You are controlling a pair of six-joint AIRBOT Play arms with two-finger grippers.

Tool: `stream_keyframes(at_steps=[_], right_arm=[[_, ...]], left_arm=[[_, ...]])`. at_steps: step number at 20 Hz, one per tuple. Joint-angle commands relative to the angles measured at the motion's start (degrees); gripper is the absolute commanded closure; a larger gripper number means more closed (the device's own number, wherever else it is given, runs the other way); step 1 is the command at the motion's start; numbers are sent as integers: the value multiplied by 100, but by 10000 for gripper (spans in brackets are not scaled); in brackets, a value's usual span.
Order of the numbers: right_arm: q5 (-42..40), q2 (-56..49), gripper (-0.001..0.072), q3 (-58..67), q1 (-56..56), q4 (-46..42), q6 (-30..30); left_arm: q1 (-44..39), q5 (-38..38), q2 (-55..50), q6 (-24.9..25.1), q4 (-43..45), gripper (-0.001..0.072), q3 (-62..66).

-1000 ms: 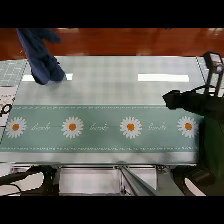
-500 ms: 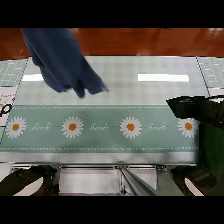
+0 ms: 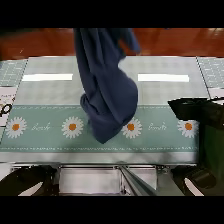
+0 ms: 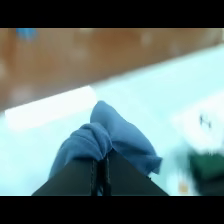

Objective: Fold the shirts.

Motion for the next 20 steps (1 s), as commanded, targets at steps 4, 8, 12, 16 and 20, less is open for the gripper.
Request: stream_keyframes(at_steps=[4,8,12,16,20], right_arm=[[52,-9,304,-280,7,-225,238],[-365,-511,304,-879,7,44,365],[-953,-1482,303,-728,-127,343,-188],[-227,-1674,304,446,-1652,-293,-566],[157,-1513,304,-243,-3309,142,-686]], left_arm=[[1259,-815,1080,-74,811,690,-3637],[1945,-363,901,-61,-96,664,-5453],[2586,-719,605,-59,216,200,-5082],[4358,-1064,938,-68,350,201,-3582],[5956,-1360,1250,103,-1373,202,-4415]])
